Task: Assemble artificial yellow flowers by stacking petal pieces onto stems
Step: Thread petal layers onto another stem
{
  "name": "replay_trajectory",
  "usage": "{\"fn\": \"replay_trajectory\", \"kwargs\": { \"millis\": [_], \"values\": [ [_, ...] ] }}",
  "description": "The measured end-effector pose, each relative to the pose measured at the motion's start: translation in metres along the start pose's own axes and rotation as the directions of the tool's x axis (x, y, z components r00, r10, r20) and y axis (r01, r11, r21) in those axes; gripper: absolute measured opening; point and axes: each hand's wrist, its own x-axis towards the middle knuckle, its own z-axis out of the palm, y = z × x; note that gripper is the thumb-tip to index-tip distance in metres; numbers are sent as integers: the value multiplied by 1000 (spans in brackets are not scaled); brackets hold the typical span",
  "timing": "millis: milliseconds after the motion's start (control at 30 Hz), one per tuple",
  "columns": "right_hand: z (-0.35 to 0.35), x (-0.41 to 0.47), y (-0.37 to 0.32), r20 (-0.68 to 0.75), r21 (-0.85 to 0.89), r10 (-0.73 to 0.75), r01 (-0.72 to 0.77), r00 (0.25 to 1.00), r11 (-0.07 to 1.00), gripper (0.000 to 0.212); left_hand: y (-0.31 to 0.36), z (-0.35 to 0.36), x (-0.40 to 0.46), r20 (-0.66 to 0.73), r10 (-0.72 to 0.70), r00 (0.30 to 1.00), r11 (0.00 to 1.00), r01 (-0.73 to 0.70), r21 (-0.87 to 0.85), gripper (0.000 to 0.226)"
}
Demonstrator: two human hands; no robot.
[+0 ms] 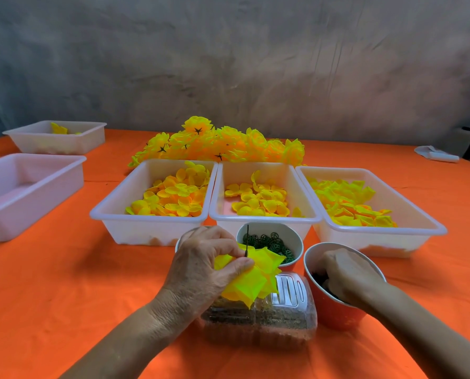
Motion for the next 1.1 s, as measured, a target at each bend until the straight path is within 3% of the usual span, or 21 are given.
{"fn": "replay_trajectory", "kwargs": {
  "millis": [133,367,467,567,700,800,1000,1100],
  "values": [
    [-3,0,0,36,19,-63,62,997,998,37,0,0,1,8,4,1000,1000,-4,-7,17],
    [-6,1,-1,51,100,-30,25,998,995,41,-1,0,1,7,2,1000,1000,-2,0,18],
    [-8,0,-2,77,110,-15,6,997,994,34,-1,0,1,5,4,1000,1000,-4,-6,18],
    [-10,2,-4,132,179,-10,-14,991,984,10,-2,1,1,5,6,1000,1000,-6,-17,19],
    [-9,6,-7,134,158,49,-70,990,985,23,-3,1,1,4,8,1000,1000,-7,-25,18],
    [-8,5,-7,106,173,73,-90,992,981,22,-4,1,0,8,12,1000,1000,-12,-20,19],
    [-21,-1,5,85,409,123,-147,989,900,25,-5,2,1,-14,24,1000,1000,-24,-17,17],
    [-27,-6,10,28,586,177,-160,984,794,18,-6,2,1,-6,29,1000,999,-29,-21,18]
  ]
}}
